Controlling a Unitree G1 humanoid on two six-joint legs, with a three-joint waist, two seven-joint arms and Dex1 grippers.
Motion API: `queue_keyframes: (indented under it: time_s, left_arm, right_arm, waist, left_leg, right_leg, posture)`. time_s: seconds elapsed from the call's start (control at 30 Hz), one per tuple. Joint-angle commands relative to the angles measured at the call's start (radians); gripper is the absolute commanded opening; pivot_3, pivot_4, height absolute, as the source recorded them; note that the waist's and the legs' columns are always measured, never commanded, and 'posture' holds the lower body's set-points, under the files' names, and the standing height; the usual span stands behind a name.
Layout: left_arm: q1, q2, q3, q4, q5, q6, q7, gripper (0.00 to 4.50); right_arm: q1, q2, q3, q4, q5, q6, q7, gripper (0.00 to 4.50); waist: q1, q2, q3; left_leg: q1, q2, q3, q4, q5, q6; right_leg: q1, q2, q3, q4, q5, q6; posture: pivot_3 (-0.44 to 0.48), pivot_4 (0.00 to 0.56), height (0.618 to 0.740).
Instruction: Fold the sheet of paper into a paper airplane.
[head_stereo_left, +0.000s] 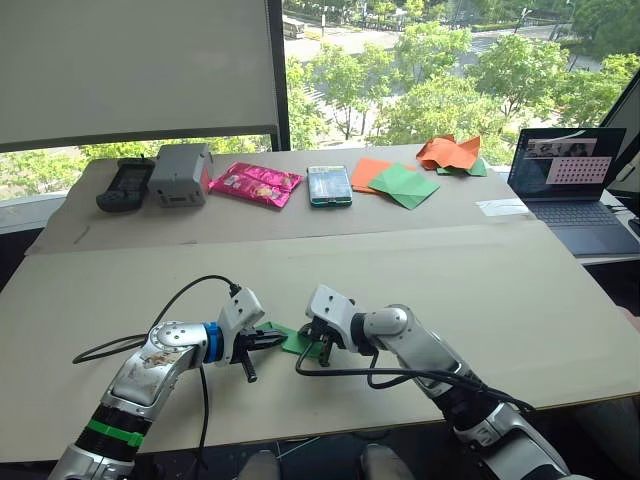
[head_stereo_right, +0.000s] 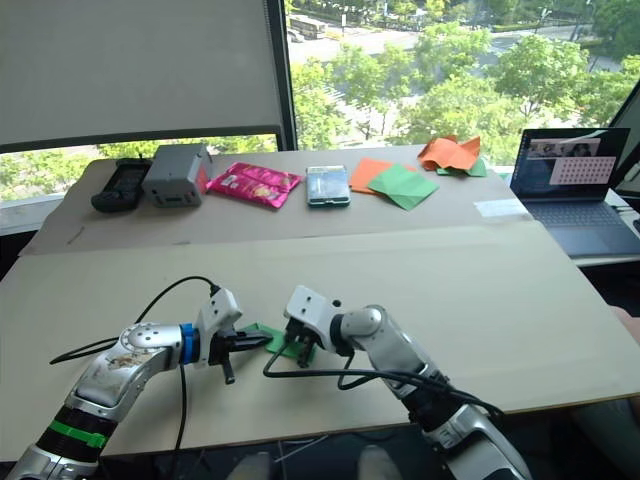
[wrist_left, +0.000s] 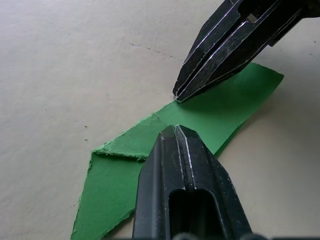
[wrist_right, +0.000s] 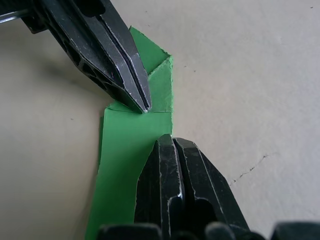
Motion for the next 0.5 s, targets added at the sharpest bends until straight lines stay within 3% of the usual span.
queue_keyframes:
  time_s: [0.03, 0.5]
  left_arm:
    - [0.021, 0.009, -0.012, 0.008, 0.018, 0.015, 0.003, 0.0]
    - [0.027, 0.017, -0.008, 0.013, 0.02, 0.004, -0.006, 0.0]
  right_arm:
    - [0.04, -0.037, 0.04, 0.03, -0.033, 0.038, 0.013, 0.01]
    - [0.133, -0.118, 0.016, -0.047, -0.03, 0.058, 0.005, 0.01]
  waist:
    - [0.0, 0.001, -0.001]
    - [0.005, 0.002, -0.005]
  left_leg:
    - [0.0, 0.0, 0.0, 0.0, 0.0, 0.0]
    - [0.0, 0.0, 0.0, 0.0, -0.003, -0.005]
  right_leg:
    - [0.0, 0.0, 0.0, 0.0, 0.0, 0.0]
    - [0.0, -0.001, 0.0, -0.002, 0.0, 0.0]
  posture:
    - [0.0, 0.15, 0.721]
    - [0.0, 0.15, 0.721]
